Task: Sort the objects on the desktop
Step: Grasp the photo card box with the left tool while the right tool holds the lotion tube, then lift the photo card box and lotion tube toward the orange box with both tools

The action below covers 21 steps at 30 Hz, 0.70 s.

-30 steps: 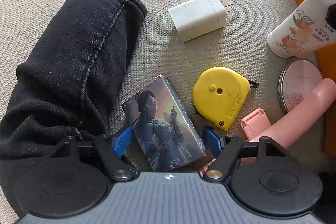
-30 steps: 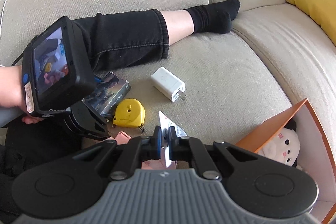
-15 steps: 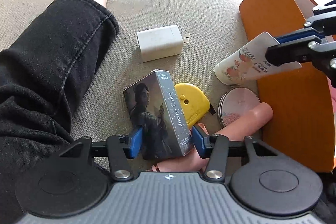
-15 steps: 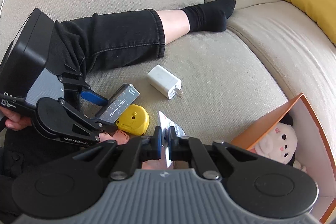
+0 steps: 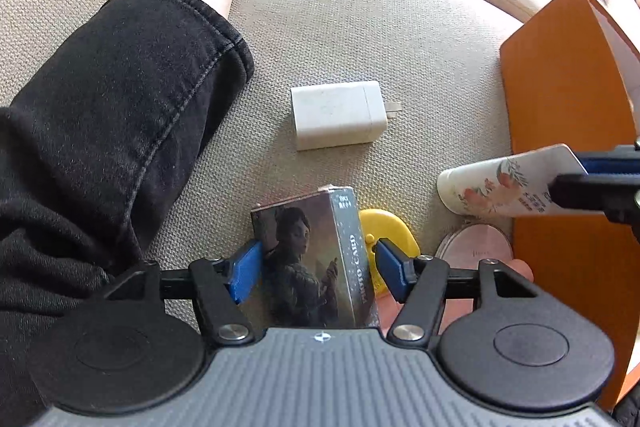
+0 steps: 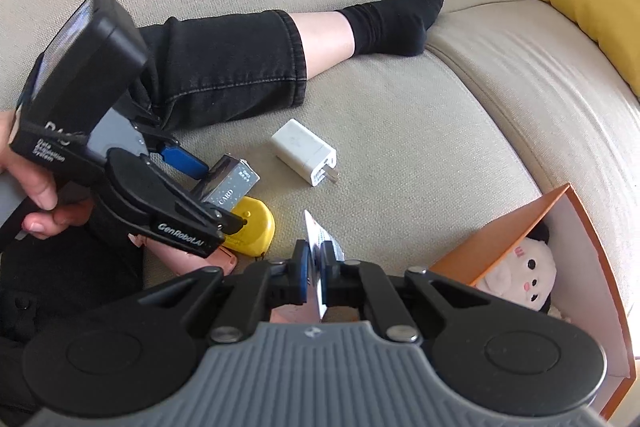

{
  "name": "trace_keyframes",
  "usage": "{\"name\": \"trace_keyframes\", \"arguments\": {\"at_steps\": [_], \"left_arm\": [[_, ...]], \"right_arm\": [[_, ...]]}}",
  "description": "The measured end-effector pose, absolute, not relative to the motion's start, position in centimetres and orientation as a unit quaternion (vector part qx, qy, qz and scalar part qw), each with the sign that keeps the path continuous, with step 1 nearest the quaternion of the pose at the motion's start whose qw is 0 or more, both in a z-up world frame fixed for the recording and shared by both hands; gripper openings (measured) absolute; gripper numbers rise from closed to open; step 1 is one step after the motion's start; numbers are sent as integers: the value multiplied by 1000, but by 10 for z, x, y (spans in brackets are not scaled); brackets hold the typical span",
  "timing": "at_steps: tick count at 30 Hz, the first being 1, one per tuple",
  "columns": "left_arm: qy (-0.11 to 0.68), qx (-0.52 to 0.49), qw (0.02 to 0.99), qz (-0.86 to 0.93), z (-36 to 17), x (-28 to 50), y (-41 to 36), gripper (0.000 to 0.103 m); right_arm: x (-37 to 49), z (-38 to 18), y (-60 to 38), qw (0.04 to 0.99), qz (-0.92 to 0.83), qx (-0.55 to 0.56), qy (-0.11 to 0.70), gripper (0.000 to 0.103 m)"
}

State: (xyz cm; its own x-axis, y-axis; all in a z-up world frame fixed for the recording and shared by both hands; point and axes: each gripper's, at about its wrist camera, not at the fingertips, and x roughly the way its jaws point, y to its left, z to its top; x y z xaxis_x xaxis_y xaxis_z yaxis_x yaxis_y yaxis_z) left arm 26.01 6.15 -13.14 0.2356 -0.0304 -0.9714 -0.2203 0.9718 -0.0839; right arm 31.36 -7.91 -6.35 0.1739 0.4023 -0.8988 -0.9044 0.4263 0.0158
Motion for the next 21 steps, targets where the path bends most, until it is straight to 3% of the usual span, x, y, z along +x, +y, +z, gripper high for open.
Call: {"name": "trace_keyframes", "arguments": {"at_steps": [4, 9, 15, 21], "left_arm": [[628, -109, 767, 74, -135, 276, 67, 73], [619, -118, 774, 64, -125, 274, 73, 48], [609, -130, 780, 66, -115, 261, 92, 29], [620, -130, 771, 62, -118, 264, 111, 27]], "right_arm": [[314, -64, -79, 715, 459, -273, 451, 6], [314, -60, -80, 718, 456, -277, 448, 5], [318, -56, -83, 723, 448, -273, 449, 5], [318, -62, -79, 721, 437, -280, 459, 9]]}}
